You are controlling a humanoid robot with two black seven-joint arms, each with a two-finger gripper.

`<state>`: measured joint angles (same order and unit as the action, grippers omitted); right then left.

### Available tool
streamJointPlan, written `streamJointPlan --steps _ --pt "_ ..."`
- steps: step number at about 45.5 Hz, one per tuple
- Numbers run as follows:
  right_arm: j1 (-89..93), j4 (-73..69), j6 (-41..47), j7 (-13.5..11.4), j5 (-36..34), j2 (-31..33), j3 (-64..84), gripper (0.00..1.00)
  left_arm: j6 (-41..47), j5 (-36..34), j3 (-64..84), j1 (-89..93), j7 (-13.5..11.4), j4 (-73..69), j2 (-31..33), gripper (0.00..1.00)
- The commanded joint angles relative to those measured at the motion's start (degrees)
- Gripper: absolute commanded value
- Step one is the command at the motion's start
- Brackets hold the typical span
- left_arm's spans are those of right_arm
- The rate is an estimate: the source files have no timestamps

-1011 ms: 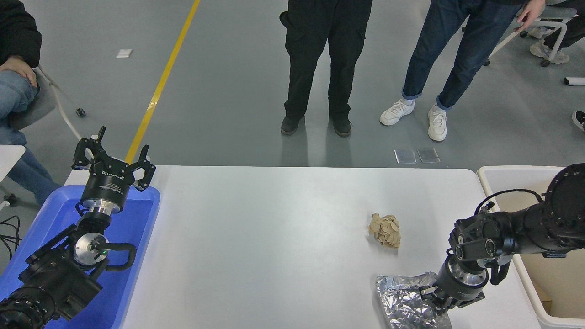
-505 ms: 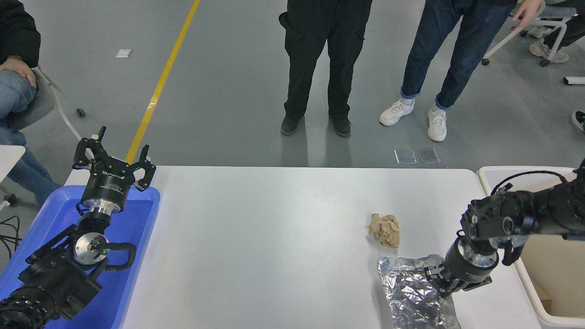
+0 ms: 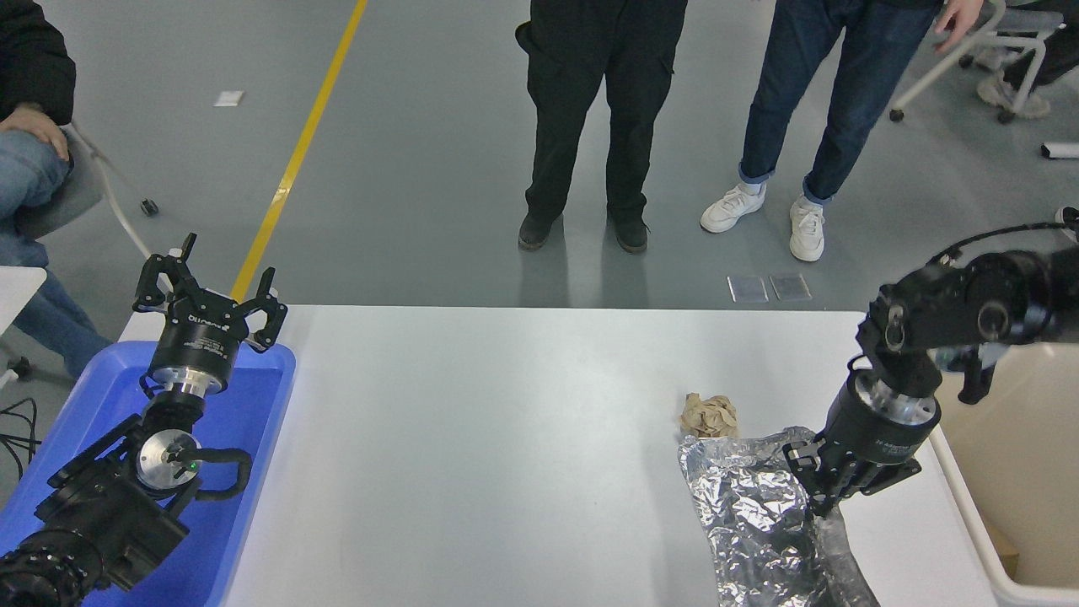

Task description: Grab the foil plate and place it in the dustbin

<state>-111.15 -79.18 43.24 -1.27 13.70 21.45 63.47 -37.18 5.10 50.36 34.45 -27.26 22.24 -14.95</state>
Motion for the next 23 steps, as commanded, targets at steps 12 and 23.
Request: streamJointPlan --steps 12,23 --pt "-21.5 -3.3 1.8 0.0 -3.2 5.7 1.0 0.0 0.0 0.0 0.0 0.0 0.0 0.0 0.0 0.98" --pt "-22.9 -3.3 1.8 0.0 -3.2 6.6 1.1 0.0 0.0 0.0 0.0 0.0 0.0 0.0 0.0 0.98"
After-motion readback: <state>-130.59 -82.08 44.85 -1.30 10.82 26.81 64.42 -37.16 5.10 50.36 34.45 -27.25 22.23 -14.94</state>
